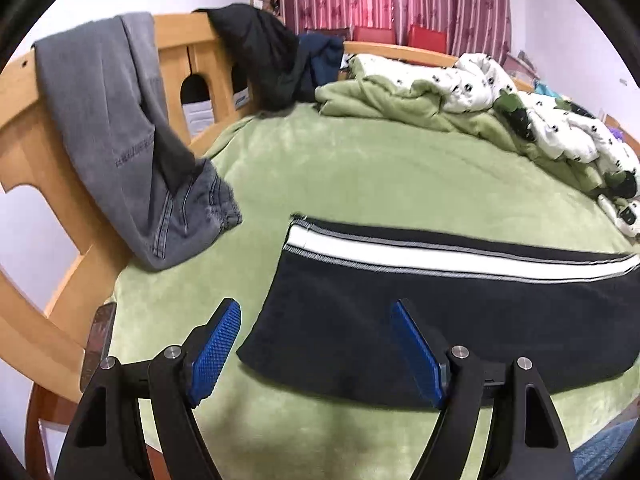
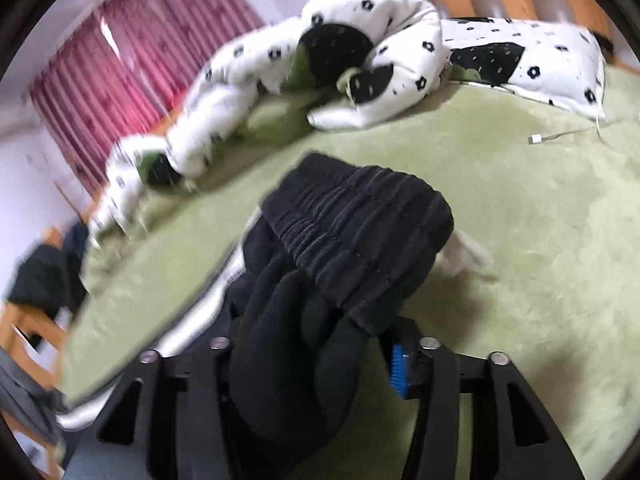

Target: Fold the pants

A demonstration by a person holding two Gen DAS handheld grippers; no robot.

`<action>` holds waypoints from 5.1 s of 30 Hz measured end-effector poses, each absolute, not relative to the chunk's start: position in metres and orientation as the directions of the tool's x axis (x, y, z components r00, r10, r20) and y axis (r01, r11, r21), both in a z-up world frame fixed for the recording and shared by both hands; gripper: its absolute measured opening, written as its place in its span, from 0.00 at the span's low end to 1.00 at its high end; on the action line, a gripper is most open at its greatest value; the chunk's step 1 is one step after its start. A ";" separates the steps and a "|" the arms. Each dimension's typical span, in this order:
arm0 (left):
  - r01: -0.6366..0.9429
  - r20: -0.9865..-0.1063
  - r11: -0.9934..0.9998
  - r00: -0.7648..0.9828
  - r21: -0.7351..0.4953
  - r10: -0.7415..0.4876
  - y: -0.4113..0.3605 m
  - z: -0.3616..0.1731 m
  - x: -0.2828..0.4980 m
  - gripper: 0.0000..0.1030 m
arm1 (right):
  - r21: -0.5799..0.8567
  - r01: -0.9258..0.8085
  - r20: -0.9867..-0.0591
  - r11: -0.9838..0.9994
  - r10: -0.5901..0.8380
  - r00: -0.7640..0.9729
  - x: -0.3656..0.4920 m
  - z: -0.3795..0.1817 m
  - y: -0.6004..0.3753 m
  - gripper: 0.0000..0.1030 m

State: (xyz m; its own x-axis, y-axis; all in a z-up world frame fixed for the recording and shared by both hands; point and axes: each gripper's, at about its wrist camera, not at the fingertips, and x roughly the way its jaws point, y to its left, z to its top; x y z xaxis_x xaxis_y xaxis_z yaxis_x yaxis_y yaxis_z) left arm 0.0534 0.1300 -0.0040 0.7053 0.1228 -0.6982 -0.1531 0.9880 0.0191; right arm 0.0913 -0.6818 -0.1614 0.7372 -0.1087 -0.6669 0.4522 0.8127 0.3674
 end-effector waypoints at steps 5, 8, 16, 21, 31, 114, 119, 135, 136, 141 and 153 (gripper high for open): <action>-0.136 -0.691 0.990 0.719 -0.041 0.070 0.120 -0.014 0.040 0.78 | 0.290 0.479 -0.718 0.829 -0.142 0.681 0.058 -0.181 -0.678 0.60; -0.124 -0.708 0.991 0.705 -0.059 0.046 0.115 -0.034 0.035 0.78 | 0.208 0.492 -0.735 0.845 -0.197 0.649 0.032 -0.170 -0.666 0.60; -0.075 -0.717 0.983 0.693 -0.169 -0.070 0.135 -0.071 0.040 0.78 | 0.082 0.427 -0.682 0.901 -0.262 0.683 0.011 -0.084 -0.580 0.66; -0.029 -0.703 0.976 0.699 -0.216 -0.134 0.156 -0.065 0.068 0.76 | 0.094 0.355 -0.650 0.930 -0.213 0.729 0.027 -0.048 -0.496 0.71; -0.089 -0.766 0.989 0.642 -0.121 -0.036 0.195 -0.086 0.199 0.63 | 0.018 0.168 -0.700 0.986 -0.107 0.706 0.115 -0.079 -0.368 0.72; -0.149 -0.552 0.656 0.693 -0.740 -0.464 0.114 -0.179 0.073 0.19 | 0.220 0.132 -0.776 0.967 0.091 0.624 0.080 -0.100 -0.320 0.77; -0.243 -0.533 0.621 0.776 -0.746 -0.337 0.180 -0.185 0.041 0.18 | 0.205 0.074 -0.755 0.976 0.110 0.647 0.077 -0.092 -0.299 0.77; -0.406 -0.682 0.747 0.727 -0.526 -0.085 0.231 -0.156 0.080 0.23 | 0.133 -0.001 -0.785 0.991 0.106 0.610 0.075 -0.101 -0.278 0.77; -0.415 -0.686 0.760 0.725 -0.500 -0.055 0.229 -0.150 0.079 0.24 | 0.129 0.000 -0.788 0.992 0.102 0.608 0.073 -0.102 -0.280 0.77; -0.415 -0.689 0.829 0.724 -0.376 0.050 0.205 -0.112 0.083 0.18 | 0.116 -0.014 -0.777 0.993 0.099 0.621 0.060 -0.101 -0.293 0.77; 0.073 -0.564 0.994 0.819 -0.082 -0.107 -0.059 -0.023 0.099 0.12 | 0.101 0.095 -0.706 0.990 0.004 0.708 0.010 -0.098 -0.393 0.77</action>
